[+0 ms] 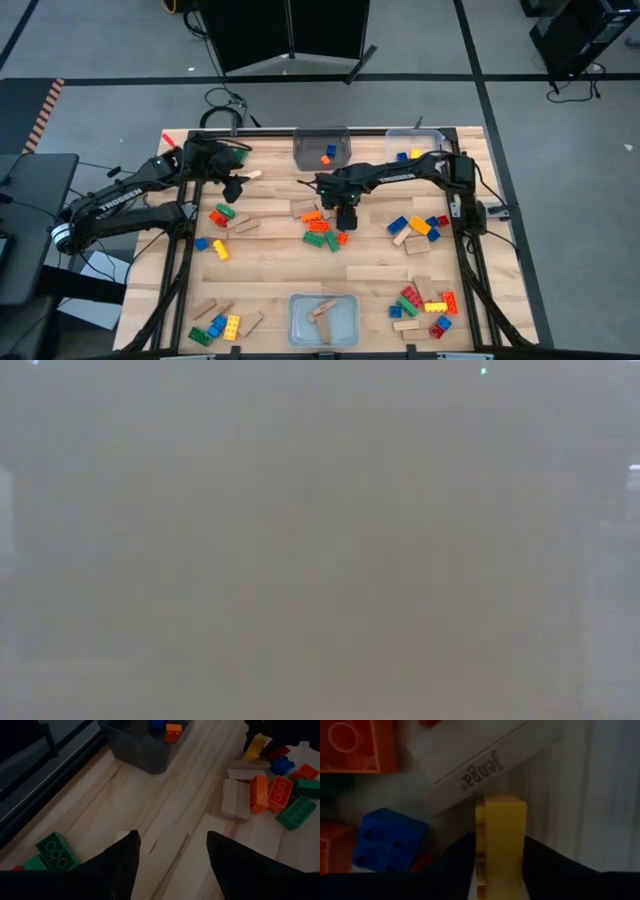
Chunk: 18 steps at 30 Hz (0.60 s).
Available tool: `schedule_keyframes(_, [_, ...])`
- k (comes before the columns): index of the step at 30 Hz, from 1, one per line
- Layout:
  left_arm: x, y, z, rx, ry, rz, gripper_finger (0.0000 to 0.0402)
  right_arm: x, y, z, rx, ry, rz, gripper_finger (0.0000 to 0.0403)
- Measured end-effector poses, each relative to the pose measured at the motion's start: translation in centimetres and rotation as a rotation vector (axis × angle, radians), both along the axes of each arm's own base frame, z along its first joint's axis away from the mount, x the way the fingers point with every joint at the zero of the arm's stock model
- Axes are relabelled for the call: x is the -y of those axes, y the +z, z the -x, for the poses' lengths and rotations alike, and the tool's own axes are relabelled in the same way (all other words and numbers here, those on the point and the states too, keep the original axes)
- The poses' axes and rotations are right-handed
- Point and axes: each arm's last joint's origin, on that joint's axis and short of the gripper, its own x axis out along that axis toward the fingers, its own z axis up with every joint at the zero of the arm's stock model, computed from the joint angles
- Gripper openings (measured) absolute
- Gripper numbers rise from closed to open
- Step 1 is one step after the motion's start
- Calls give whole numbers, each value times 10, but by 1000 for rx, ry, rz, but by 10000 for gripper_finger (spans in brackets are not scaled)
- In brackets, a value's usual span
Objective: Sort blocks by size
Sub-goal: Put the large yellow game piece into the transparent bin
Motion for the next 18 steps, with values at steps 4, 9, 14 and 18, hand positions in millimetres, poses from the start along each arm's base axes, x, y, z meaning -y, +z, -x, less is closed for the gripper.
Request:
schedule_keyframes(4, [0, 0, 0, 1, 2, 2, 237, 0, 8, 3, 7, -2, 3, 106])
schedule_keyframes(9, [-2, 3, -2, 33, 4, -20, 237, 0, 26, 12, -12, -57, 29, 106])
schedule_keyframes(14, [-5, 9, -6, 101, 7, -70, 237, 11, 66, 25, 102, -148, 38, 106])
schedule_keyframes(18, [-7, 17, -10, 180, 8, -128, 237, 28, 105, 45, 229, -211, 63, 106])
